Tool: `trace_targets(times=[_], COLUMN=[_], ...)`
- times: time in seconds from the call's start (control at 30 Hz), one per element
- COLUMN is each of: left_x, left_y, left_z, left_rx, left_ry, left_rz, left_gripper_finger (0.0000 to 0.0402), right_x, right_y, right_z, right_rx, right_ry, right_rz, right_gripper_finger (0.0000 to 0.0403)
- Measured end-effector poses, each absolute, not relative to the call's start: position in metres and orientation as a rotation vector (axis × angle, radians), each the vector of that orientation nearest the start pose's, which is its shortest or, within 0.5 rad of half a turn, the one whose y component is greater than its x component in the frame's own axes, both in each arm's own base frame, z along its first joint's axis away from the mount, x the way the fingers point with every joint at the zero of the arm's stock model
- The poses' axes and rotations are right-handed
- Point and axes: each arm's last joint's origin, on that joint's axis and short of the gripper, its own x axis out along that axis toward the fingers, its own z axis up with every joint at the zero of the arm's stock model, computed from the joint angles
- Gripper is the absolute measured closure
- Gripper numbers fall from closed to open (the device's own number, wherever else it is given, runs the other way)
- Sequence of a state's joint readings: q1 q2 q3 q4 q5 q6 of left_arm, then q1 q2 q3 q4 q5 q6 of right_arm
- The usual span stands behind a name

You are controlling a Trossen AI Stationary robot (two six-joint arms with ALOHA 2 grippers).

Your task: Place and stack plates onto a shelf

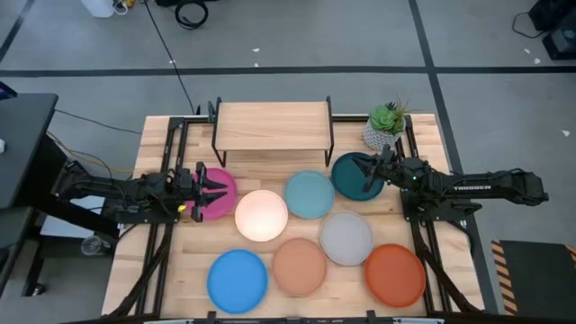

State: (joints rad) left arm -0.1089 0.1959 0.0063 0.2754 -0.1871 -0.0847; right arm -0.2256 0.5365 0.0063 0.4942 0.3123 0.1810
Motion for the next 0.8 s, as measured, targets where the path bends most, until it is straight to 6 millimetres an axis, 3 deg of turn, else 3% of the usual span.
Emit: trace_targets(times=[0.63, 0.8], left_x=[0.108, 0.107], left_y=[-0.006, -0.006], left_z=[0.183, 0.188], left_rx=[-0.150, -0.157], left_ry=[-0.169, -0.211], left_rz=[0.075, 0.070], left_gripper_finger=[0.0299, 0.0299], right_x=[0.125, 0.125], right_y=[-0.038, -0.037], right_z=[0.165, 0.167], right_rx=[0.181, 0.352], right_ry=[-0.031, -0.094], right_rz=[-0.538, -0.502], right_gripper_finger=[0.0369, 0.0369])
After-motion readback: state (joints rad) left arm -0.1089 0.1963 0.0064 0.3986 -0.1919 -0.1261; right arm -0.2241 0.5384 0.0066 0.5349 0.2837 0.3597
